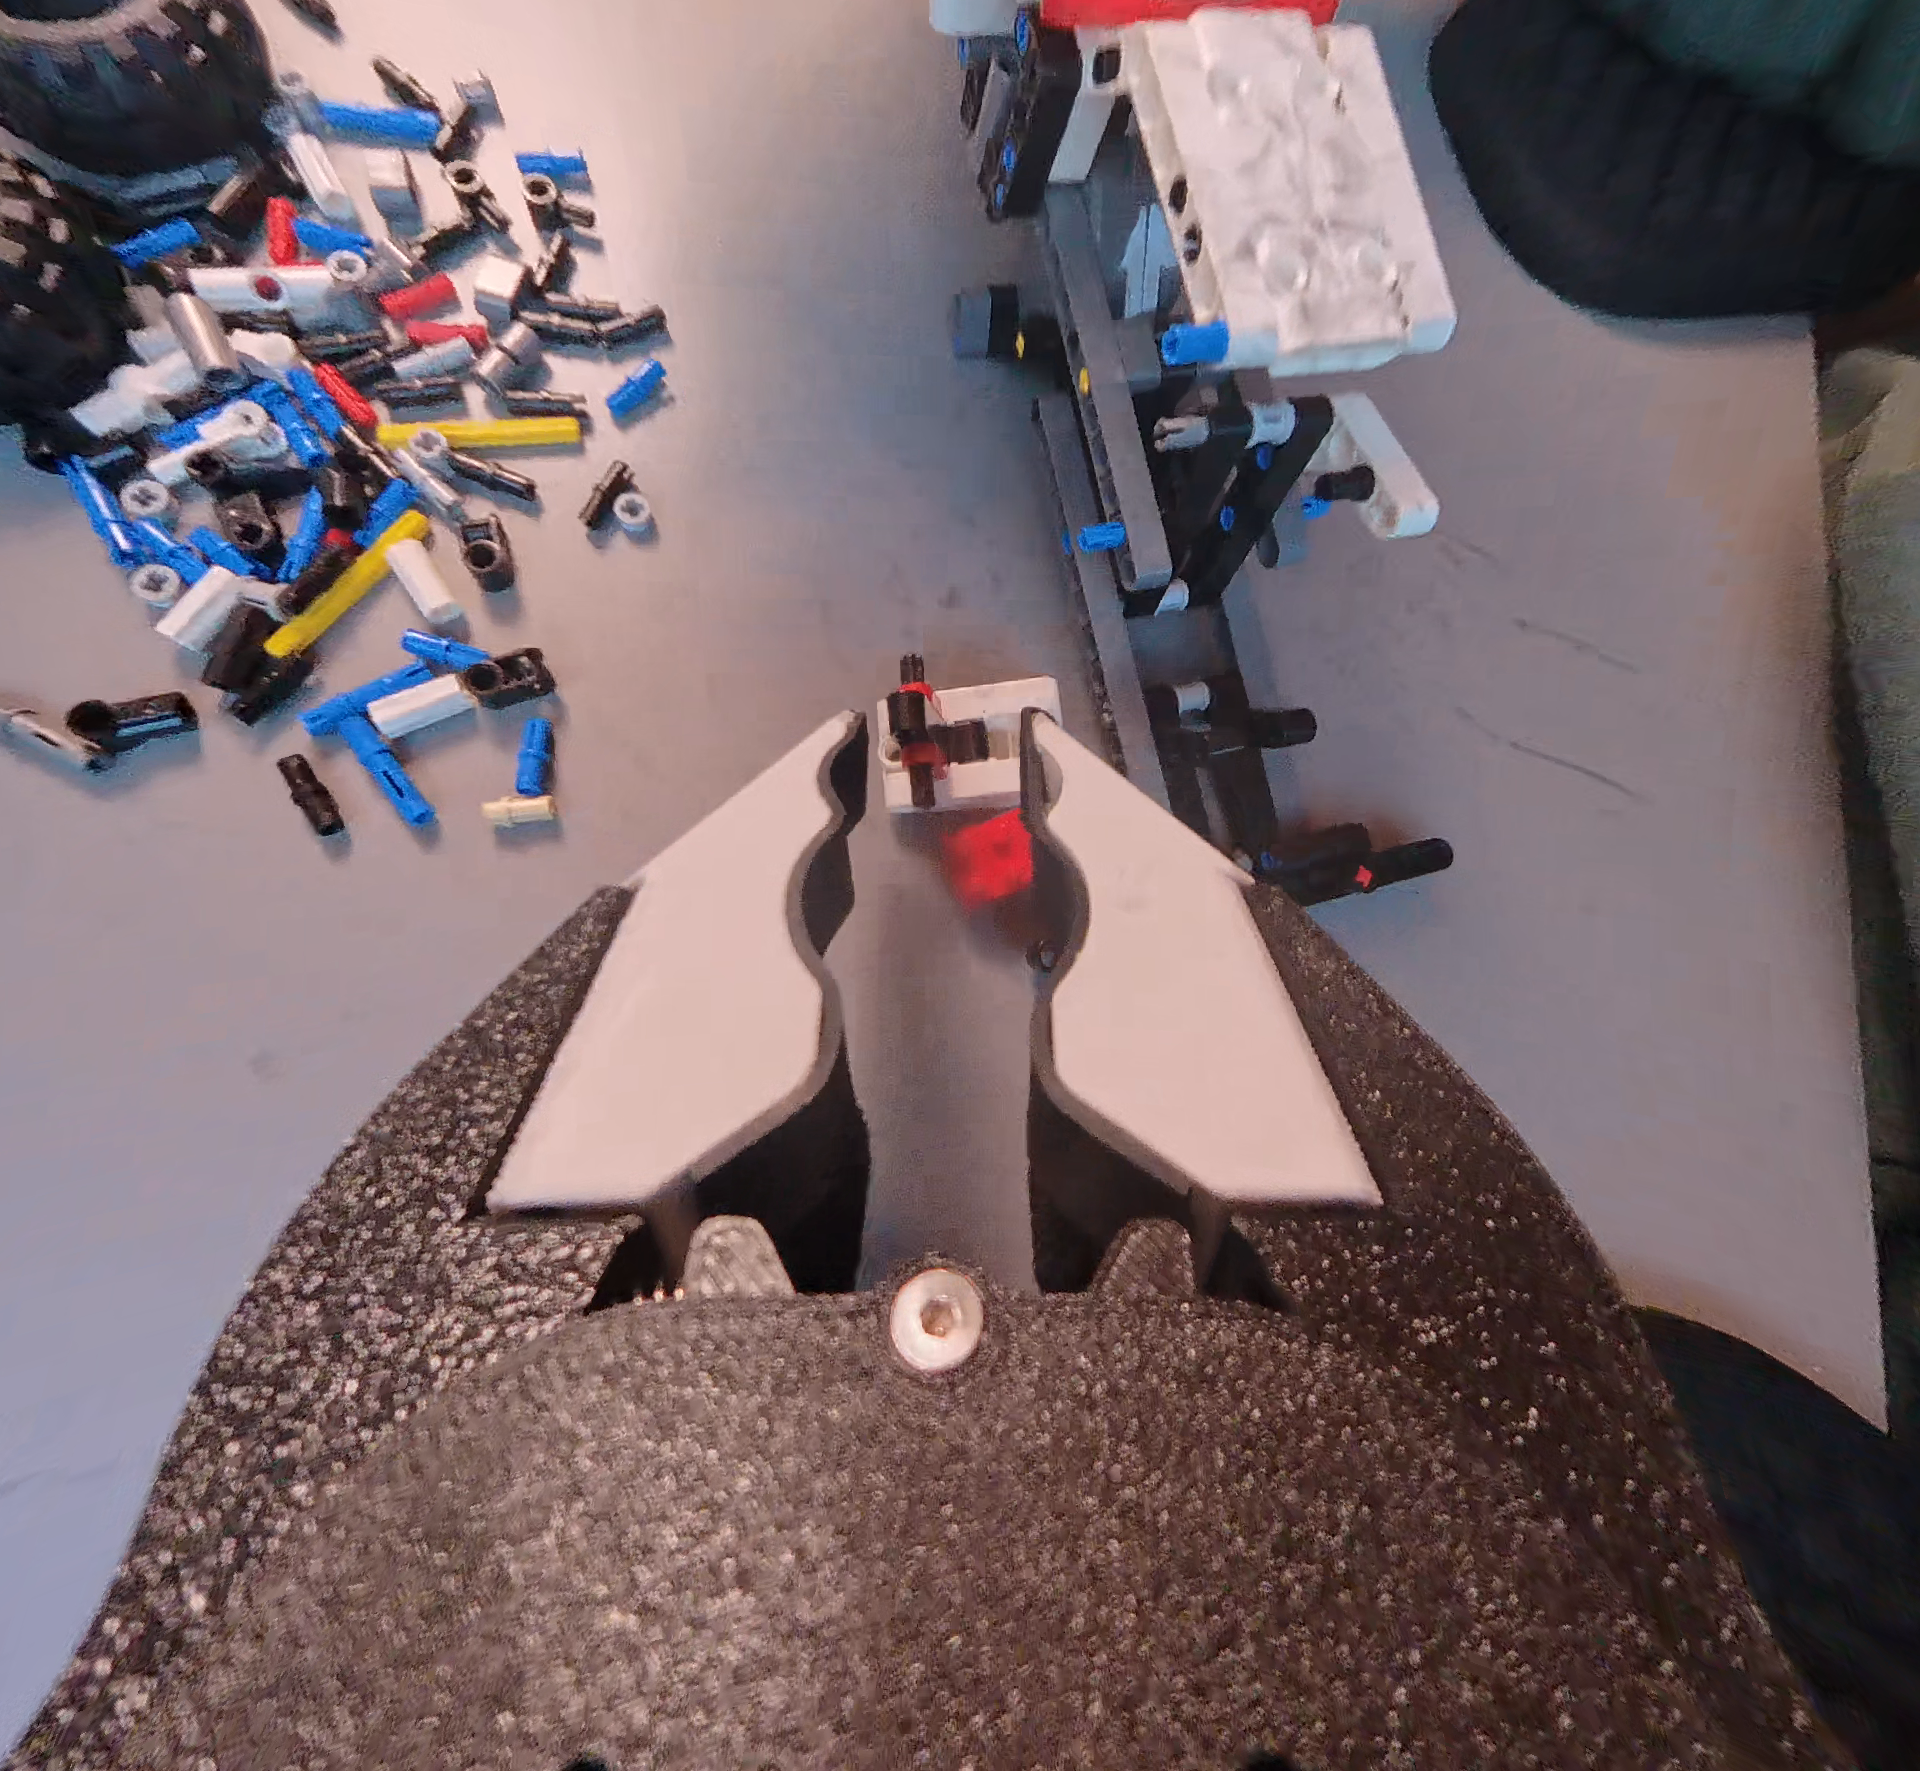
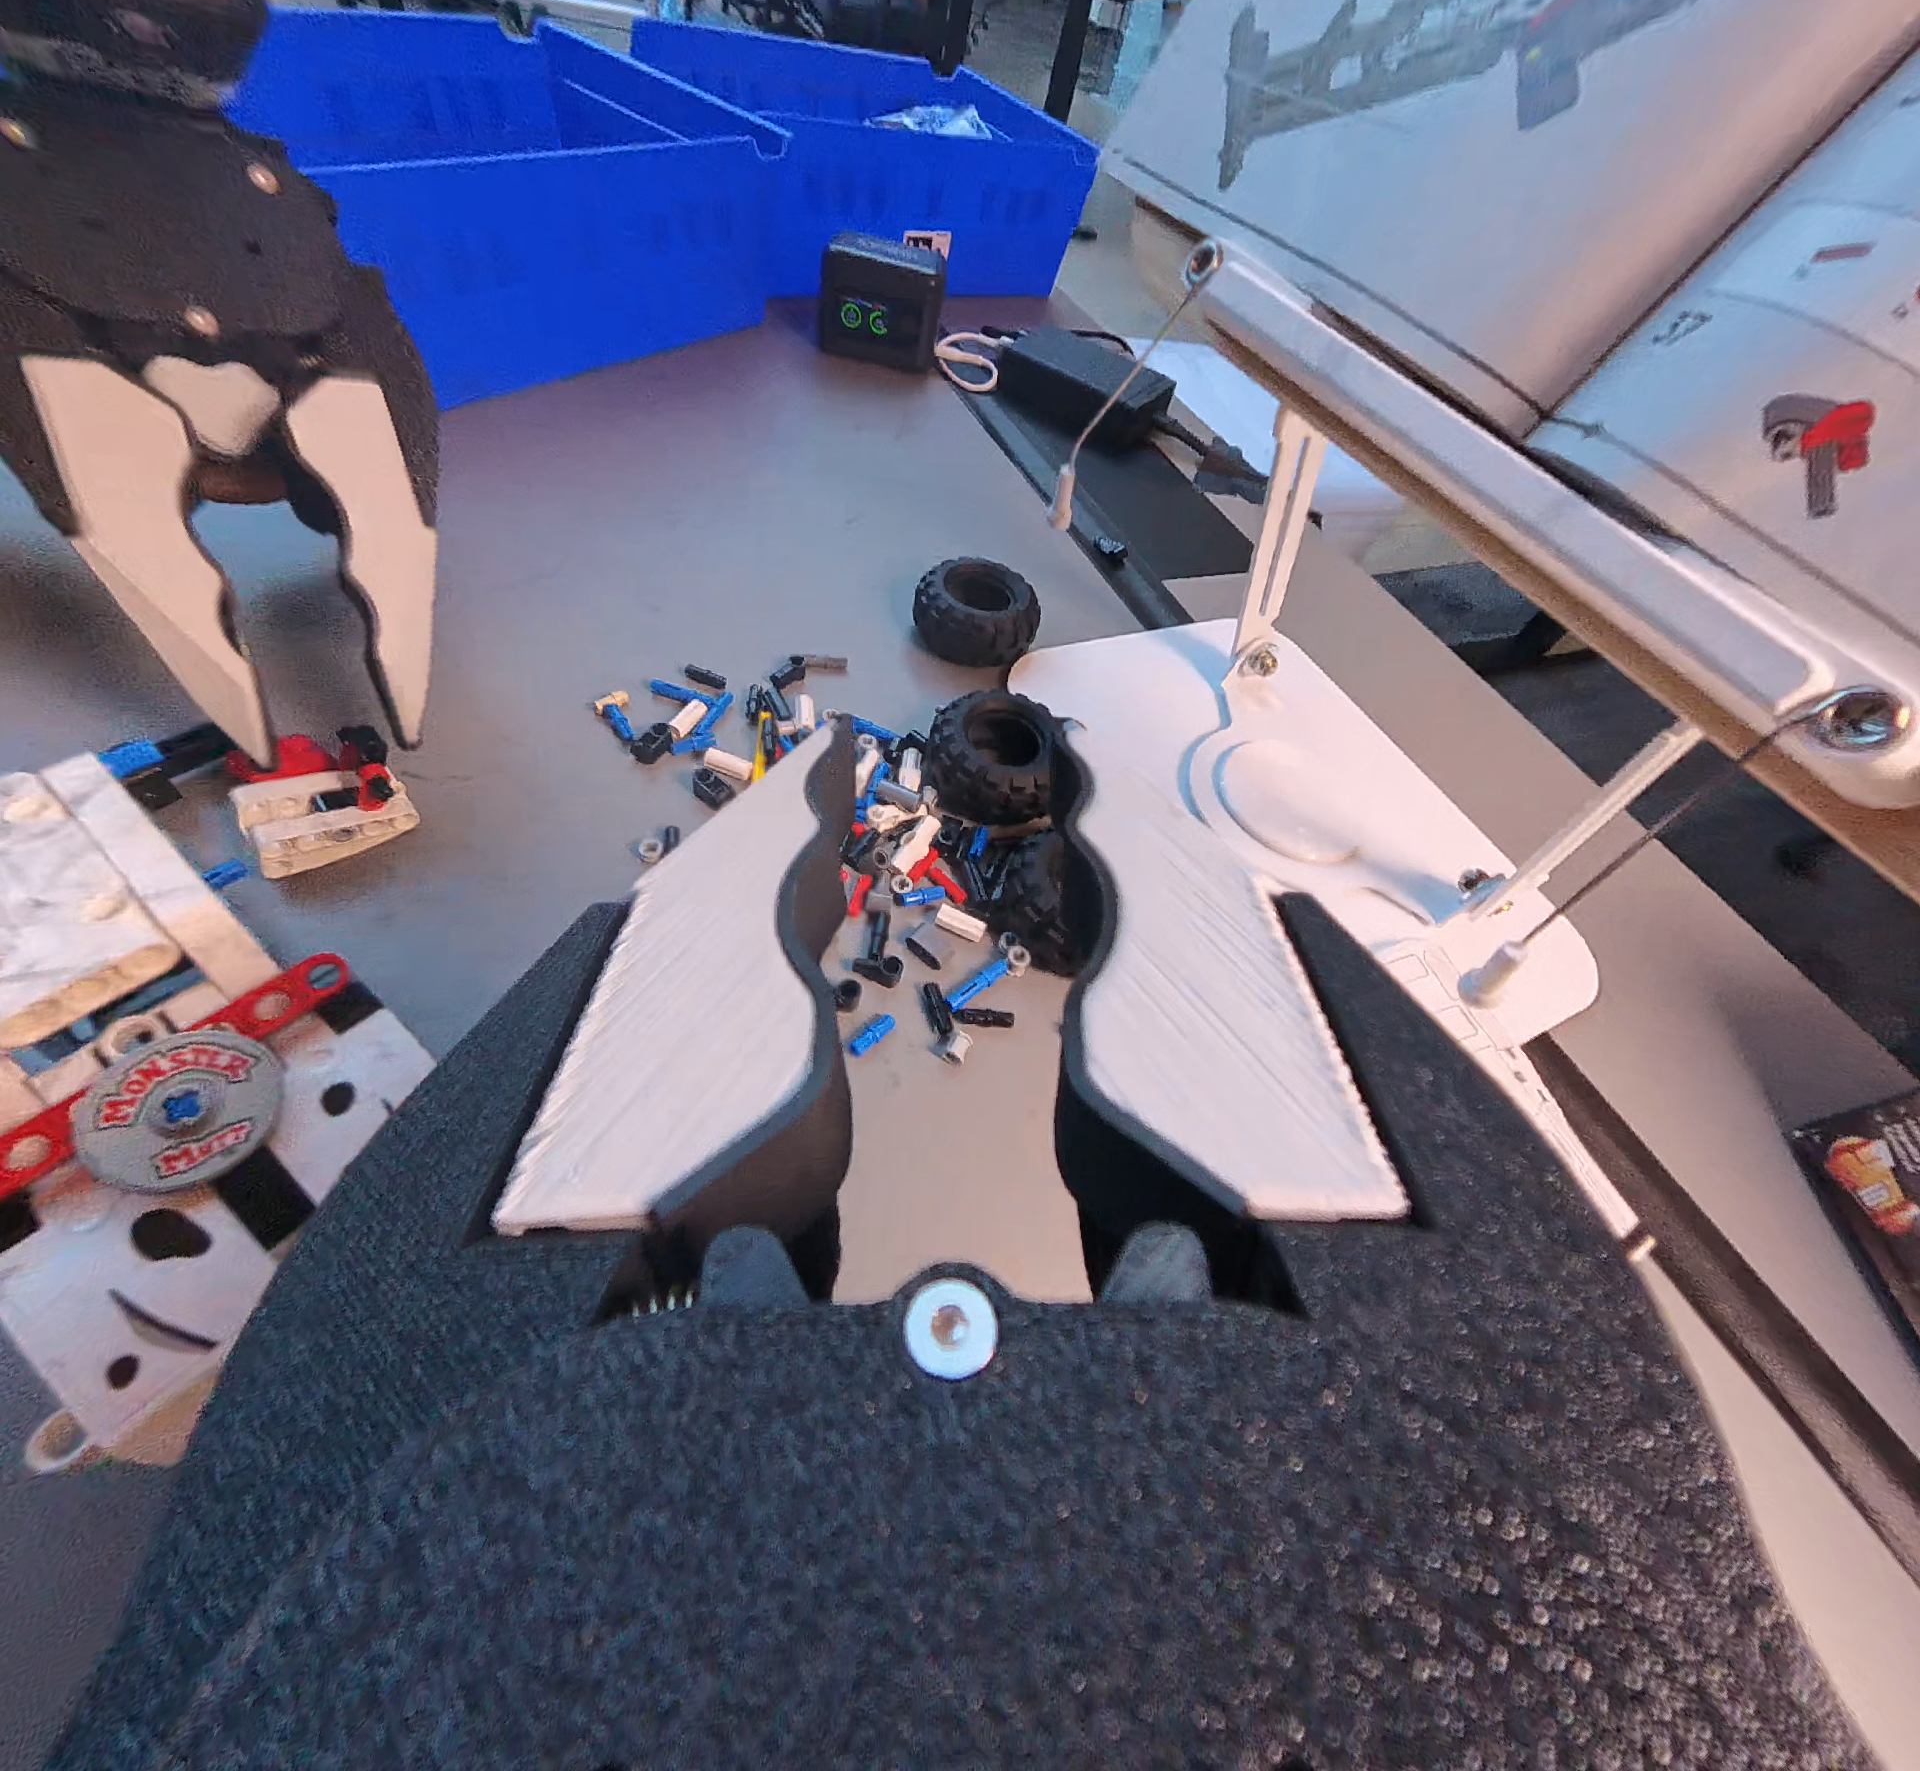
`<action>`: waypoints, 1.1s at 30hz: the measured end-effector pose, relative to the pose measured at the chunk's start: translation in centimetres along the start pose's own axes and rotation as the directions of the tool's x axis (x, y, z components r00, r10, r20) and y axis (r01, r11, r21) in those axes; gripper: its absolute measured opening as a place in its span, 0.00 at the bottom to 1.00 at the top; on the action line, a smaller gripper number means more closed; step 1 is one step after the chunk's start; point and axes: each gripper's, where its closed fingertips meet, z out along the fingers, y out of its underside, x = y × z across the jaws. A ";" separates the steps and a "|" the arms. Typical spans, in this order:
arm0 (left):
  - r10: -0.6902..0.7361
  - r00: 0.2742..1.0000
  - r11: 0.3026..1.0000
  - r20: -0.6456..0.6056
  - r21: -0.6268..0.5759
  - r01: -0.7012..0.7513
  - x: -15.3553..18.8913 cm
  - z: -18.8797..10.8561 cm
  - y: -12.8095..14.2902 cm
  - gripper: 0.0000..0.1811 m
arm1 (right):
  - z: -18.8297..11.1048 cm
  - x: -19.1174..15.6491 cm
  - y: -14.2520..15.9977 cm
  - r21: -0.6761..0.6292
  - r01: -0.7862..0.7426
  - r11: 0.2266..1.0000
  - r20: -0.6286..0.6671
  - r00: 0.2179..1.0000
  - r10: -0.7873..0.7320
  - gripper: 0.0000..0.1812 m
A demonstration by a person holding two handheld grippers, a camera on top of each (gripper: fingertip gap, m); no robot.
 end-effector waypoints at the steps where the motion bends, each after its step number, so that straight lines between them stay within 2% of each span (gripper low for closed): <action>1: 0.005 1.000 1.000 0.013 -0.019 -0.005 -0.2 0.6 0.3 0.14 | -0.2 -0.3 -0.6 0.012 0.011 1.000 0.005 1.000 -0.011 0.19; 3: 0.019 1.000 1.000 0.024 -0.020 -0.019 -0.4 1.4 0.3 0.05 | -0.7 -1.1 -2.1 0.040 0.038 0.998 0.015 0.999 -0.039 0.19; 5: 0.055 0.997 0.998 0.057 0.027 -0.056 -0.8 1.1 -0.8 0.04 | -1.4 -2.2 -4.2 0.086 0.063 0.994 0.034 0.997 -0.066 0.18; 6: 0.078 0.995 0.992 0.065 0.098 -0.084 -0.6 0.3 -2.0 0.04 | -2.0 -2.9 -5.5 0.124 0.067 0.990 0.054 0.996 -0.075 0.18; 7: 0.102 0.994 0.970 0.035 0.220 -0.107 0.3 -1.0 -4.0 0.04 | -2.6 -3.7 -7.1 0.171 0.067 0.983 0.075 0.994 -0.081 0.17; 9: 0.161 0.987 0.870 -0.026 0.476 -0.129 2.5 -4.6 -7.8 0.04 | -4.0 -5.4 -10.2 0.267 0.063 0.962 0.121 0.988 -0.098 0.16; 12: 0.295 0.940 0.653 -0.172 0.754 -0.067 6.8 -10.9 -11.1 0.04 | -5.7 -9.2 -13.4 0.351 0.088 0.932 0.213 0.962 -0.171 0.16; 14: 0.379 0.893 0.533 -0.244 0.846 0.004 9.0 -14.1 -11.8 0.03 | -6.2 -12.2 -14.2 0.359 0.131 0.924 0.284 0.928 -0.241 0.16; 16: 0.435 0.858 0.485 -0.274 0.874 0.034 10.3 -15.4 -11.9 0.03 | -6.2 -15.1 -14.3 0.350 0.188 0.917 0.337 0.889 -0.311 0.17; 19: 0.475 0.832 0.485 -0.287 0.874 0.024 11.4 -15.5 -11.7 0.04 | -5.8 -18.8 -13.5 0.324 0.254 0.911 0.420 0.825 -0.379 0.19; 22: 0.493 0.825 0.506 -0.277 0.862 -0.013 12.0 -14.7 -11.6 0.04 | -5.6 -21.1 -12.9 0.312 0.271 0.911 0.484 0.779 -0.398 0.19; 29: 0.513 0.821 0.548 -0.249 0.831 -0.090 12.8 -13.1 -11.3 0.04 | -5.3 -21.6 -12.6 0.307 0.252 0.918 0.505 0.774 -0.381 0.20; 33: 0.472 0.859 0.633 -0.196 0.754 -0.176 12.0 -10.5 -11.0 0.04 | -5.3 -20.9 -12.4 0.298 0.238 0.924 0.500 0.786 -0.363 0.11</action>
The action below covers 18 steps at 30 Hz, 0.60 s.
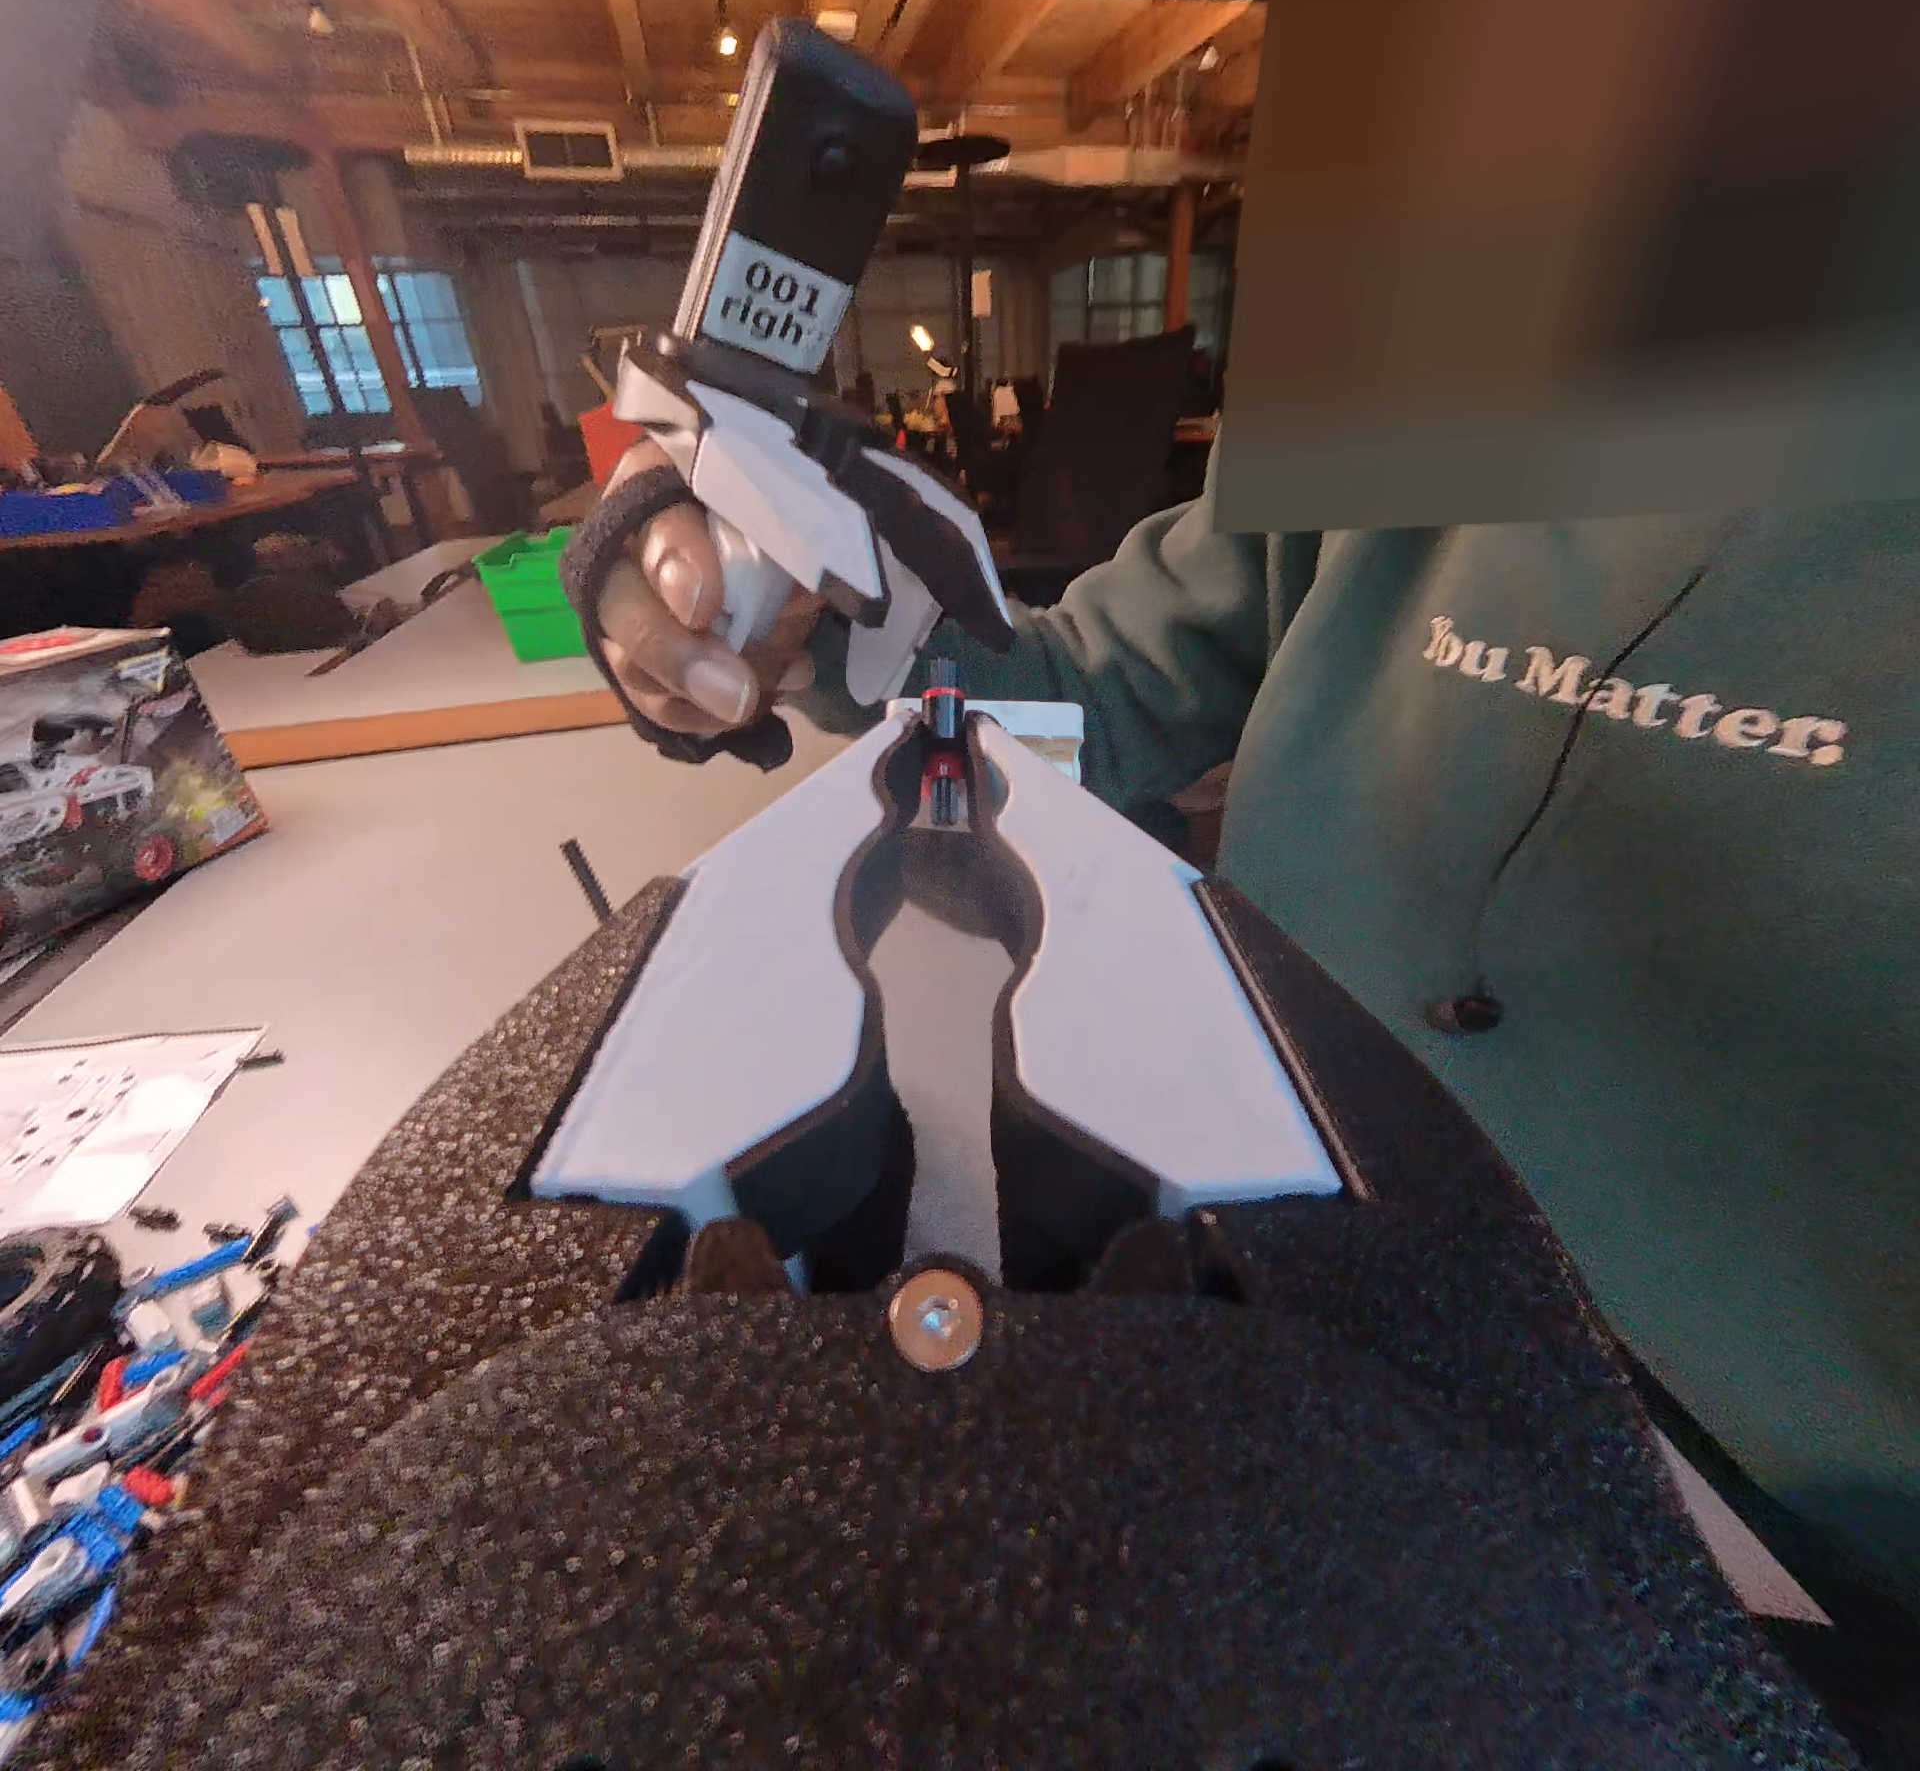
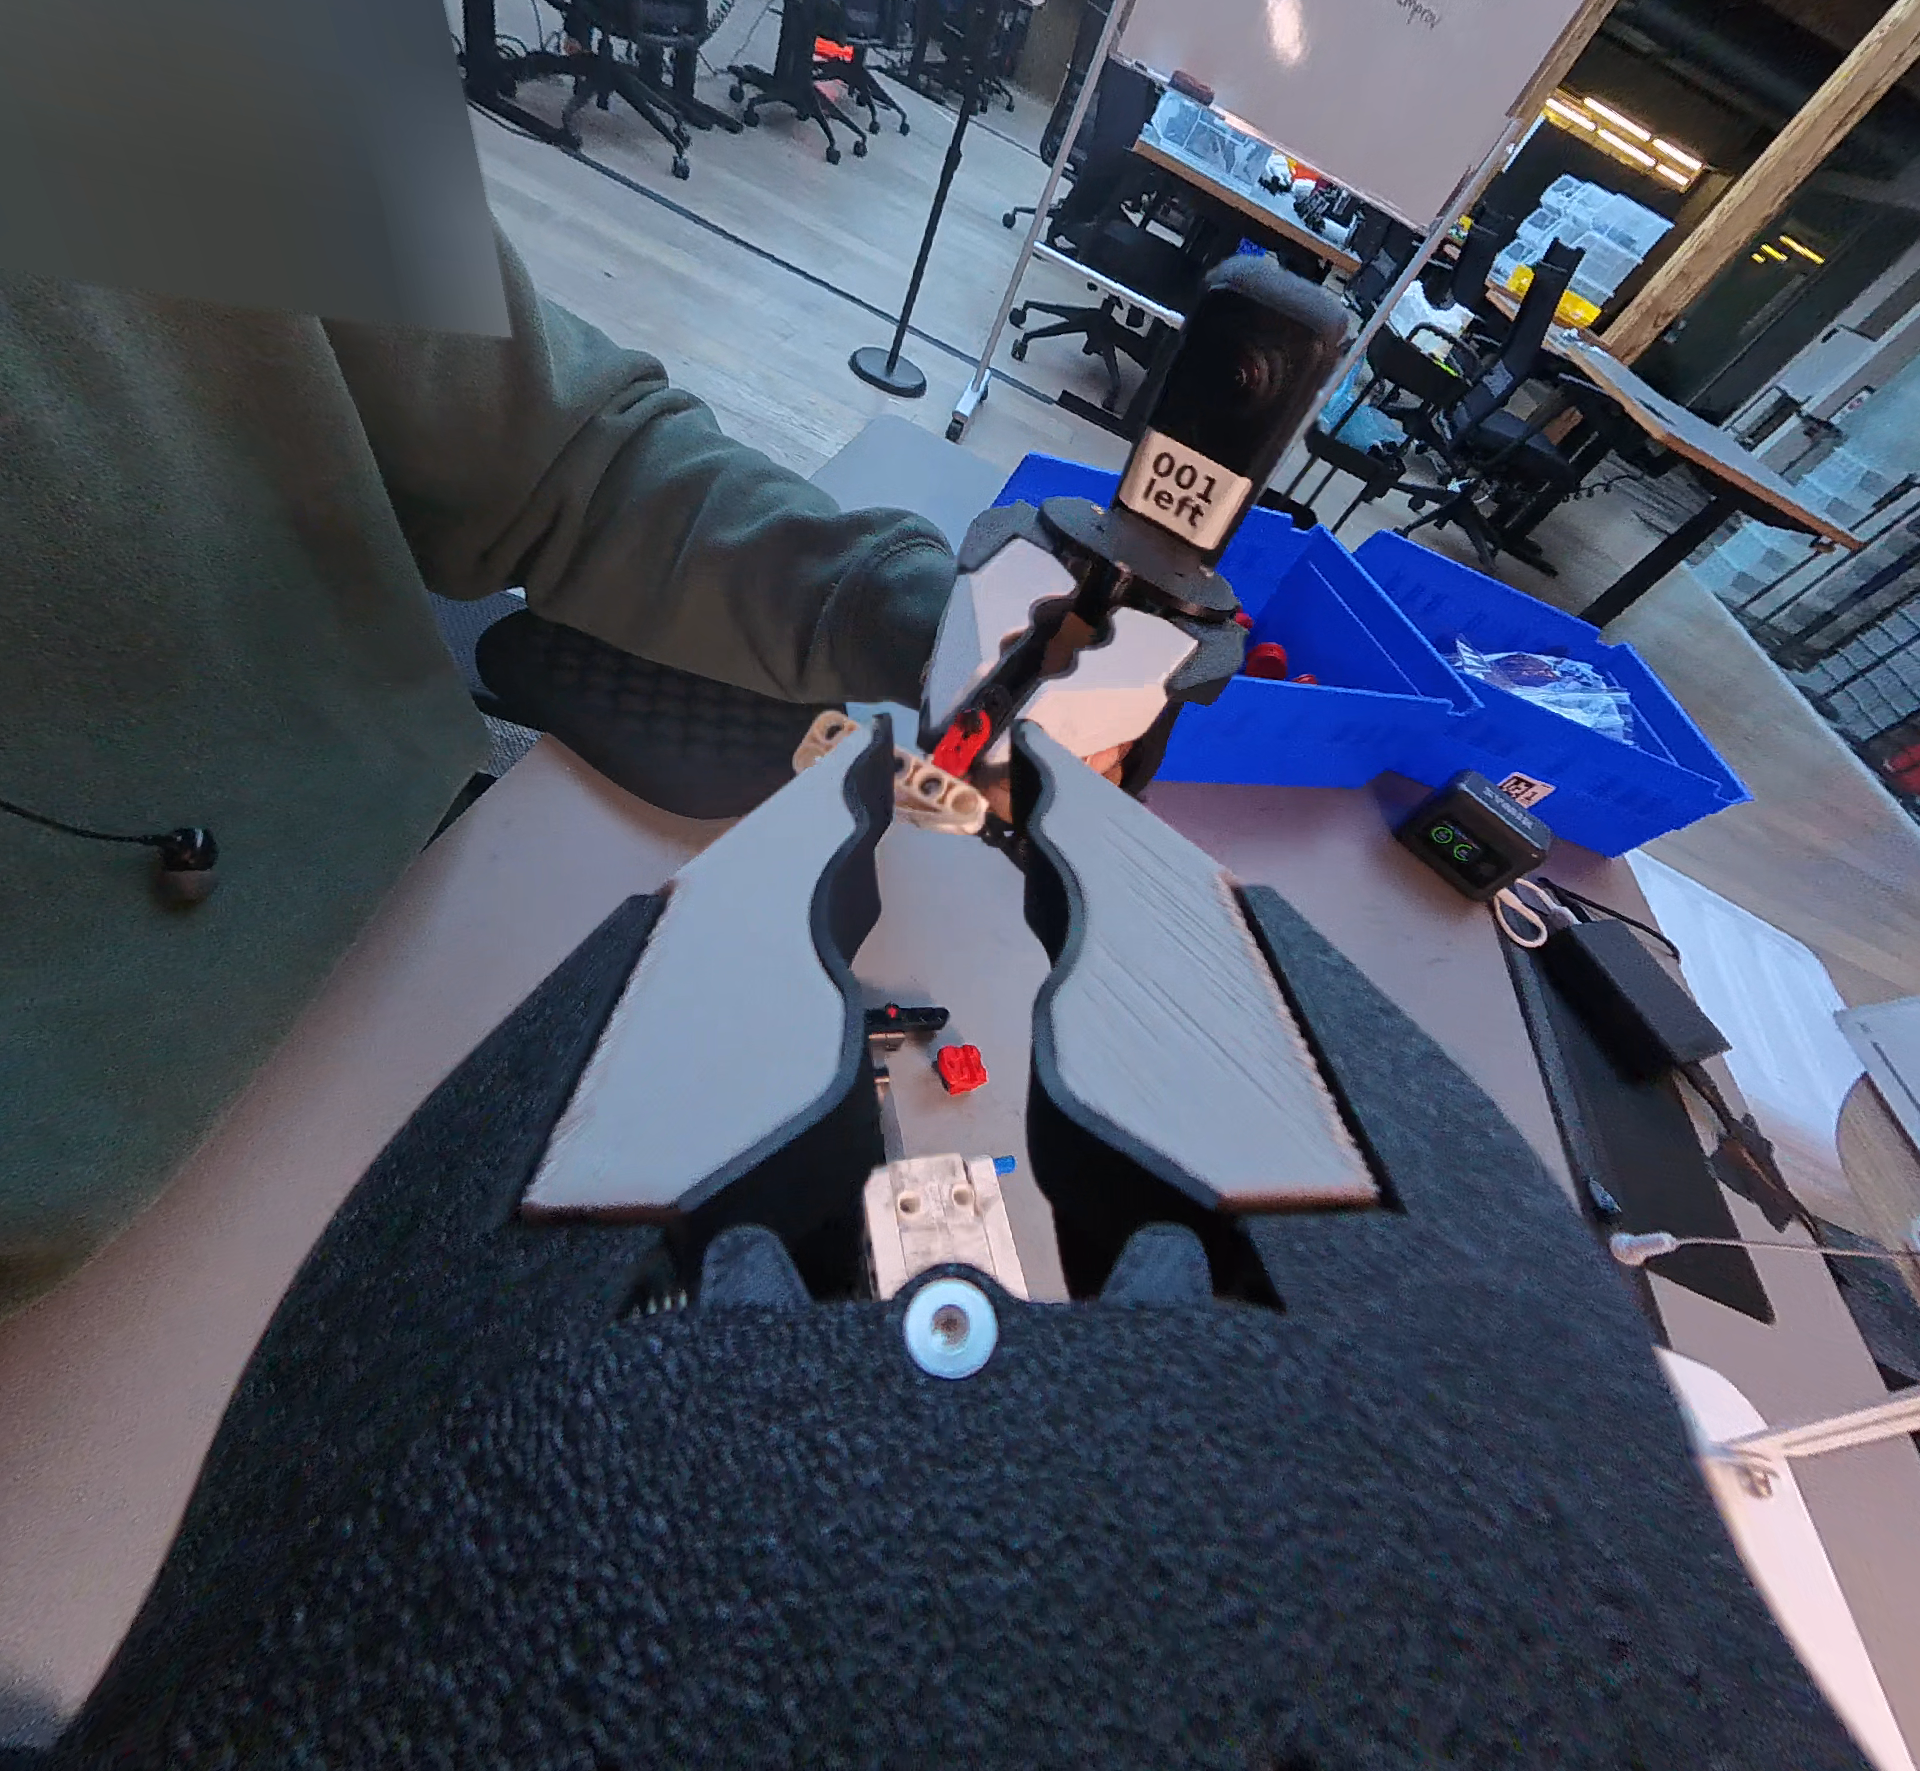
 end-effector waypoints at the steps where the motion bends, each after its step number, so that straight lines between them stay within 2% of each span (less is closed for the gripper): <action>1: 0.007 1.000 0.999 0.025 -0.039 -0.006 -0.4 0.3 0.6 0.04 | -0.1 0.2 0.5 -0.019 -0.001 1.000 -0.006 1.000 0.000 0.09; 7: 0.060 0.988 0.971 0.143 -0.240 -0.024 -2.1 1.2 3.8 0.04 | -0.2 0.6 4.2 -0.137 -0.064 0.989 0.012 0.998 0.066 0.06; 18: 0.104 0.965 0.933 0.239 -0.359 -0.012 -3.5 0.8 5.1 0.04 | 0.1 0.9 6.3 -0.220 -0.056 0.974 -0.012 0.998 0.054 0.02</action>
